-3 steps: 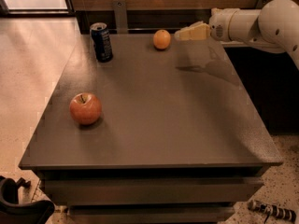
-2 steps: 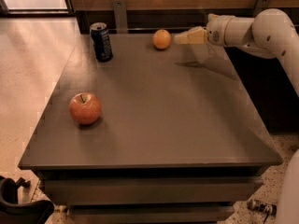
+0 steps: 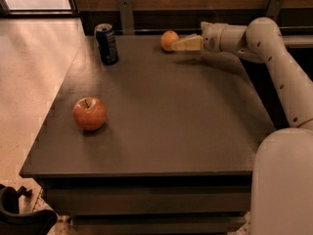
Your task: Move orange near apple
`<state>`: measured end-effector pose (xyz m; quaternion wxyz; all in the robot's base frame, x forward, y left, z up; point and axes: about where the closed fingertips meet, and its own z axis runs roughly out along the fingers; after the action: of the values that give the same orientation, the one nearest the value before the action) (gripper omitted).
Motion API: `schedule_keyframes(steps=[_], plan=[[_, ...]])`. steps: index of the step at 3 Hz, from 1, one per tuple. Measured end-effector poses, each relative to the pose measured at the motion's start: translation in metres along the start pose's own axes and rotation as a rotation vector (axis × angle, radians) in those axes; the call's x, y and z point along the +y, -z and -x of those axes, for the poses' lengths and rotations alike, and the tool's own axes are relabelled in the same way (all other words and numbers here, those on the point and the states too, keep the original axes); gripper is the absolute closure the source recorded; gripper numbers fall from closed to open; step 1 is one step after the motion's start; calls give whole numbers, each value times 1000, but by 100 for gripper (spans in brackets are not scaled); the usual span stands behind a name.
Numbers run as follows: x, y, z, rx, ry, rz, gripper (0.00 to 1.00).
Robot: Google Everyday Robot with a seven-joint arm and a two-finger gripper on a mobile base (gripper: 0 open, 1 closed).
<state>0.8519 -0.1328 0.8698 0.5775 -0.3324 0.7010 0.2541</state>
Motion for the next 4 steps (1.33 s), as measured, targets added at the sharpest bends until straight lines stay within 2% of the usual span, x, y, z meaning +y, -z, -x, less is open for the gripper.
schedule_keyframes(steps=[2,4], plan=[[33,-31,14,33,-25,18,0],[50,-55,-2,57,-59,46,0]])
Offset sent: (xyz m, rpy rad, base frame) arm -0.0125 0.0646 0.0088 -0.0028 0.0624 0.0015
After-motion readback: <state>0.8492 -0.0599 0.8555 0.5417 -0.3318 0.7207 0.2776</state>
